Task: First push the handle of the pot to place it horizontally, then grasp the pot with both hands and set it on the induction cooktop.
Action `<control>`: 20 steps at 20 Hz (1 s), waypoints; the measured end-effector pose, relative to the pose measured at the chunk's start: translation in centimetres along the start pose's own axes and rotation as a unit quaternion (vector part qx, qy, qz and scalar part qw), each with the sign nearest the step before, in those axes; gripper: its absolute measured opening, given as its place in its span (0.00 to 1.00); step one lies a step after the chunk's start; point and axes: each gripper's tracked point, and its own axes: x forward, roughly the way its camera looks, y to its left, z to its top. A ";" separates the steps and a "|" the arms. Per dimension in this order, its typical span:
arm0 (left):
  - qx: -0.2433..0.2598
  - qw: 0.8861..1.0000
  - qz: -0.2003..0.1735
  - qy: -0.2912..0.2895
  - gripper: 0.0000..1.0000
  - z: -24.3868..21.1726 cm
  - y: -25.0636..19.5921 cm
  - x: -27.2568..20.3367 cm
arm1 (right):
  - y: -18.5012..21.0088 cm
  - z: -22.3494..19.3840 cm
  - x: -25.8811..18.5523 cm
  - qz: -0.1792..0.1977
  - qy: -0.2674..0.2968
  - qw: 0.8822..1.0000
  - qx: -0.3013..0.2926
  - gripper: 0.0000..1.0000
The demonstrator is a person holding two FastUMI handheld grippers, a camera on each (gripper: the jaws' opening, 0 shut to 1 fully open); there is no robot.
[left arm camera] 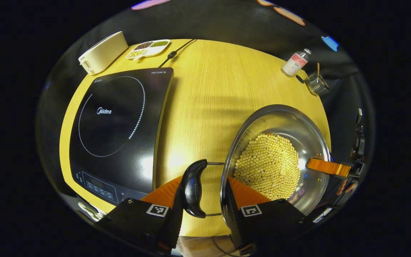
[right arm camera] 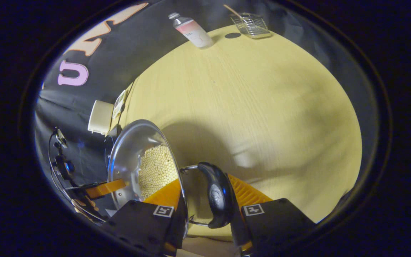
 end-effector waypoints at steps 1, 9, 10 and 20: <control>0.002 1.000 -0.003 -0.002 0.59 0.0 0.2 -0.4 | 0.3 -0.4 -0.5 -0.002 -0.005 1.000 0.000 0.56; 0.028 0.999 -0.029 -0.023 0.59 0.1 5.7 -4.0 | 6.4 -4.5 -2.9 -0.018 -0.046 0.999 0.022 0.56; 0.032 0.999 -0.031 -0.026 0.59 0.2 7.1 -4.4 | 7.7 -5.2 -2.8 -0.020 -0.049 0.998 0.025 0.56; 0.050 0.997 -0.028 -0.049 0.59 2.7 20.5 -6.5 | 21.0 -9.8 1.2 -0.014 -0.063 0.997 0.041 0.50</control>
